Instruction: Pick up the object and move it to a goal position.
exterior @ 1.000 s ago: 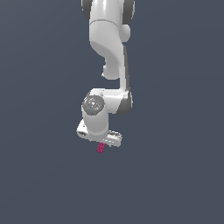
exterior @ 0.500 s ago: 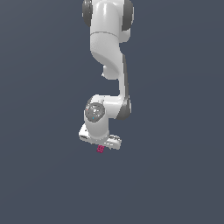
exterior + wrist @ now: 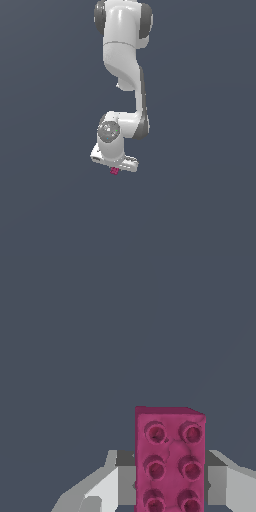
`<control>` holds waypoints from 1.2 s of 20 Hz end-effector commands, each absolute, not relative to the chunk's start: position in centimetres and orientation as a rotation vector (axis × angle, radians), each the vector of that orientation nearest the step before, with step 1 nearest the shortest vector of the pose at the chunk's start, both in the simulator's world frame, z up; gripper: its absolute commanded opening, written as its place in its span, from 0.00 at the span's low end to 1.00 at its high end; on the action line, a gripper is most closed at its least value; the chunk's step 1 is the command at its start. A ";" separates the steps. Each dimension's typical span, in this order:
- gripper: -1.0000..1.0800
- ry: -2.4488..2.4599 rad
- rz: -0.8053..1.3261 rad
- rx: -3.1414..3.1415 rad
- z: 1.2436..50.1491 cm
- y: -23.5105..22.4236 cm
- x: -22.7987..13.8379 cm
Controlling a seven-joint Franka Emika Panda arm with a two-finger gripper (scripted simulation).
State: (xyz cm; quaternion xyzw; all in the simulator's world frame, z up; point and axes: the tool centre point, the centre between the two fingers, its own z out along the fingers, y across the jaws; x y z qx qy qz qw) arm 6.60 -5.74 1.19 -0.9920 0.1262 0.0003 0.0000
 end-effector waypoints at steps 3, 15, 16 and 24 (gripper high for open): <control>0.00 0.396 0.000 -3.116 1.2 -5.7 6.6; 0.00 0.396 0.000 -3.116 2.4 -3.0 6.2; 0.00 0.396 0.000 -3.116 2.7 -2.3 6.0; 0.00 0.396 0.000 -3.116 5.7 4.5 5.0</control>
